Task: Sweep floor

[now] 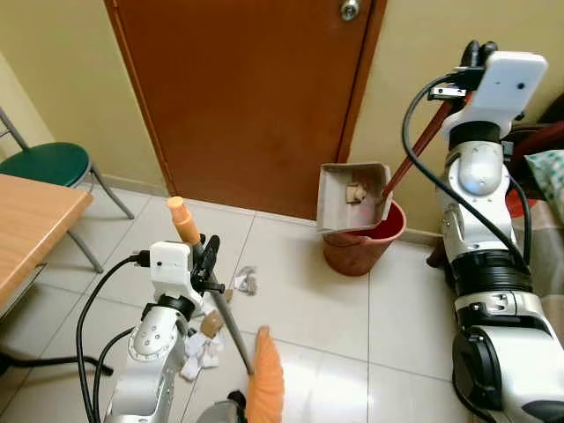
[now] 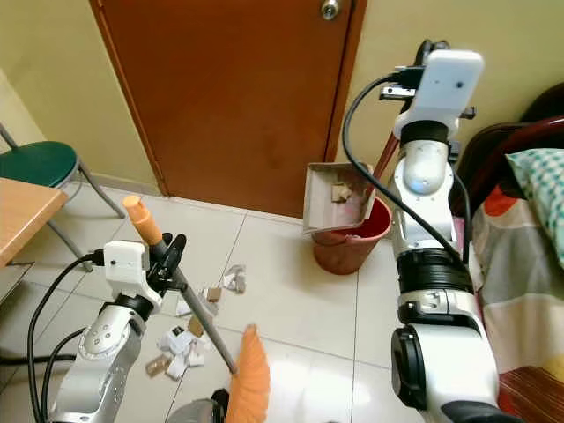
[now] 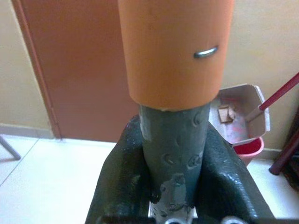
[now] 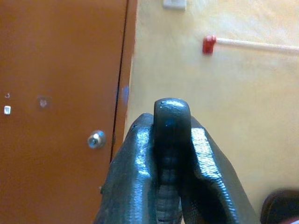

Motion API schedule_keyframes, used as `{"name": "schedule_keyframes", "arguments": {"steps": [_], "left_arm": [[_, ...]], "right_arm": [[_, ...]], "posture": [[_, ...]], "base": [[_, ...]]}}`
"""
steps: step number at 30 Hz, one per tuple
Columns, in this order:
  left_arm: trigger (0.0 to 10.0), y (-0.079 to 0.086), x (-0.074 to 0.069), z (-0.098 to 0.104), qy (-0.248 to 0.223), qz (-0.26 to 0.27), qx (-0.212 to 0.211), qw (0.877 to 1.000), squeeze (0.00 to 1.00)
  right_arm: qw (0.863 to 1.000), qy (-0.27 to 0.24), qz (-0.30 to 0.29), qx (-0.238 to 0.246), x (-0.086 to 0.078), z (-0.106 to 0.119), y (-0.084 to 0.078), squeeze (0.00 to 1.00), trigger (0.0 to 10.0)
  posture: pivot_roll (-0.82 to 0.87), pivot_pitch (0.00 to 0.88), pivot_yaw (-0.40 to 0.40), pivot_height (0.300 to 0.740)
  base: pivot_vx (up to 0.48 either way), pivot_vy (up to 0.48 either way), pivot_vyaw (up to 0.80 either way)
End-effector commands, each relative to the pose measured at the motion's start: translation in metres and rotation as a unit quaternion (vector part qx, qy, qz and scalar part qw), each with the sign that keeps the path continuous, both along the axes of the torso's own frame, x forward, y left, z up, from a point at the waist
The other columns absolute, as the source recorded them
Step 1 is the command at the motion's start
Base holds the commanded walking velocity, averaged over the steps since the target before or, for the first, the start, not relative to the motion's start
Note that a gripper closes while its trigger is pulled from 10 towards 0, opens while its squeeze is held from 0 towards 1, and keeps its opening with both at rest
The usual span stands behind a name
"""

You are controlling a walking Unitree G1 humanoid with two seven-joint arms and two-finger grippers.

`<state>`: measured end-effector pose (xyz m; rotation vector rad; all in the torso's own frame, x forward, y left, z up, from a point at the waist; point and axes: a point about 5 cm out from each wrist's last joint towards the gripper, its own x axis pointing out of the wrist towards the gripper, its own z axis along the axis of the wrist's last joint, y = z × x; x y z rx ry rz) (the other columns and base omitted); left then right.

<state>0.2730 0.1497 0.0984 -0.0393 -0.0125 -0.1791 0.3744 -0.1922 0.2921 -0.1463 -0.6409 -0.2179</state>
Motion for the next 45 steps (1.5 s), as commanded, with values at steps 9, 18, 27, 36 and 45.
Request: {"name": "schedule_keyframes", "arguments": {"steps": [9, 18, 27, 36, 45], "left_arm": [[10.0, 0.003, 0.002, 0.011, -0.025, 0.000, 0.031, 0.999, 0.00], [10.0, 0.002, 0.001, 0.011, -0.024, 0.001, 0.031, 0.999, 0.00], [10.0, 0.001, 0.001, 0.009, -0.020, 0.002, 0.030, 0.999, 0.00], [10.0, 0.000, 0.003, 0.011, -0.021, 0.002, 0.030, 0.999, 0.00], [10.0, 0.001, 0.003, 0.010, -0.019, 0.004, 0.031, 0.999, 0.00]], "right_arm": [[0.986, -0.085, 0.011, -0.141, -0.003, 0.021, 0.035, 0.00, 10.0], [0.963, -0.081, 0.051, -0.254, -0.005, -0.012, 0.074, 0.00, 10.0], [0.953, -0.080, 0.057, -0.285, -0.010, -0.031, 0.082, 0.00, 10.0], [0.961, -0.147, 0.065, -0.227, -0.025, 0.004, 0.091, 0.00, 10.0], [0.977, -0.080, 0.186, -0.068, -0.035, 0.001, 0.106, 0.00, 10.0]], "posture": [[0.08, 0.104, 0.040, 0.740], [0.09, 0.114, 0.035, 0.740], [0.09, 0.116, 0.034, 0.740], [0.08, 0.114, 0.036, 0.740], [0.09, 0.112, 0.027, 0.740]], "base": [[0.270, 0.000, 0.00], [0.080, 0.000, 0.00], [0.000, 0.000, 0.00], [0.000, 0.000, 0.00], [0.000, 0.000, 0.00]]}}
